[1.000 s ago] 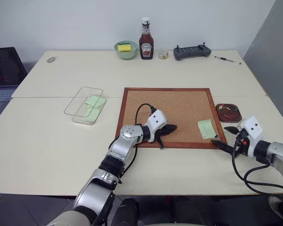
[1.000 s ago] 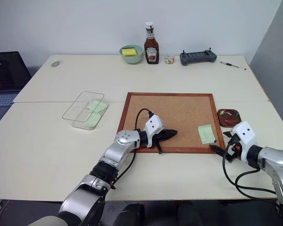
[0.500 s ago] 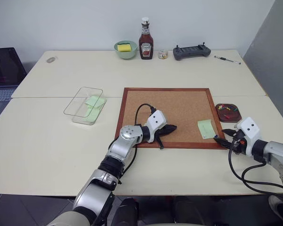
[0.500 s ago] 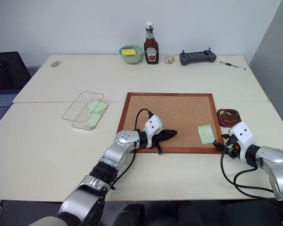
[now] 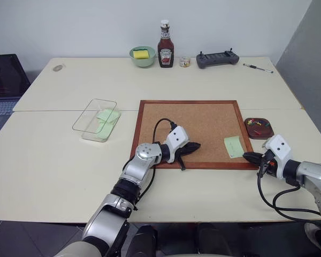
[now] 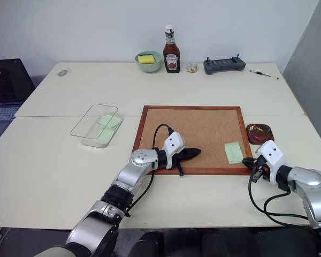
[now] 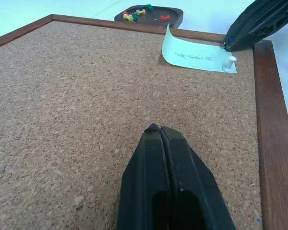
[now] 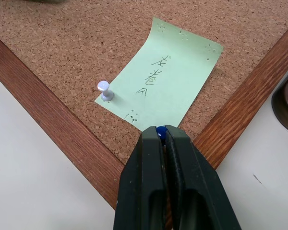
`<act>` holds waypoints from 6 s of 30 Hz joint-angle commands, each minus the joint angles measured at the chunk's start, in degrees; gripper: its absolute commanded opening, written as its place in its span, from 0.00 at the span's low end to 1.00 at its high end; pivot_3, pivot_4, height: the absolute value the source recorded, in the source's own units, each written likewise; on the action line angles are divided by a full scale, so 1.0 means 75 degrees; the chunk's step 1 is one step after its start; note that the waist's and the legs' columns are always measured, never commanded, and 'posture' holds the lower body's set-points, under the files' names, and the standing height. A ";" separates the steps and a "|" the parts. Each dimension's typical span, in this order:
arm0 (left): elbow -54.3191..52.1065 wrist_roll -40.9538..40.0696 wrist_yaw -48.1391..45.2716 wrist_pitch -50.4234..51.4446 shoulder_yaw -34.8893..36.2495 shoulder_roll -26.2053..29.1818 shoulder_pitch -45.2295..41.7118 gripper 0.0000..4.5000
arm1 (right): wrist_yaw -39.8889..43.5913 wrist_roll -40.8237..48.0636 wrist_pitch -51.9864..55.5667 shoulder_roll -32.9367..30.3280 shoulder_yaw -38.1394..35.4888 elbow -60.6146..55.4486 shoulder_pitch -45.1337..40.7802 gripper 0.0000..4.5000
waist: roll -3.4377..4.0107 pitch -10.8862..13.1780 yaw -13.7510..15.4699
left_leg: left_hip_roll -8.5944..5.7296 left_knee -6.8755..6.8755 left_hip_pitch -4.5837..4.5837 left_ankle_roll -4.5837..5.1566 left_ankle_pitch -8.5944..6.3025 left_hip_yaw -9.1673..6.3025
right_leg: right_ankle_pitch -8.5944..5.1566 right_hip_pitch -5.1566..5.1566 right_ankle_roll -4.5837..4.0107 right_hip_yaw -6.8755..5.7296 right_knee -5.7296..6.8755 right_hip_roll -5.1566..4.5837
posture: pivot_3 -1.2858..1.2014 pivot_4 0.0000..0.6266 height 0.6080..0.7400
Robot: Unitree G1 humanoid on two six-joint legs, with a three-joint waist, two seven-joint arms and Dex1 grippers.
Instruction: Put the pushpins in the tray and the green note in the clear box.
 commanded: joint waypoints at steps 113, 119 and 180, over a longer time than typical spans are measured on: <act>0.0311 0.0323 -0.0027 0.0133 -0.0413 0.0113 0.0419 0.00 | -0.0516 0.0317 0.0755 0.0480 0.0380 -0.0525 -0.0415 0.44 | 0.0043 -0.0035 -0.0017 | 0.0001 -0.0003 0.0005 0.0000 0.0000 0.0001 | 0.0000 0.0003 0.0001 0.0000 0.0000 0.0001 | 0.52 0.24 1.00; 0.0289 0.0324 -0.0020 0.0136 -0.0424 0.0122 0.0436 0.00 | -0.0496 0.0343 0.0730 0.0420 0.0365 -0.0544 -0.0355 0.18 | 0.0042 -0.0035 -0.0017 | 0.0001 -0.0002 0.0006 0.0000 0.0000 0.0001 | 0.0000 0.0004 0.0001 0.0001 0.0000 0.0001 | 0.52 0.24 1.00; -0.1626 -0.0442 0.0473 0.0597 0.0459 0.0274 0.0558 0.59 | -0.1385 -0.0700 -0.0397 0.0068 0.0008 0.0898 -0.1868 0.00 | 0.0019 -0.0032 -0.0003 | 0.0001 -0.0002 -0.0020 -0.0001 0.0001 0.0002 | 0.0003 -0.0023 0.0003 0.0002 0.0000 0.0000 | 0.52 0.24 1.00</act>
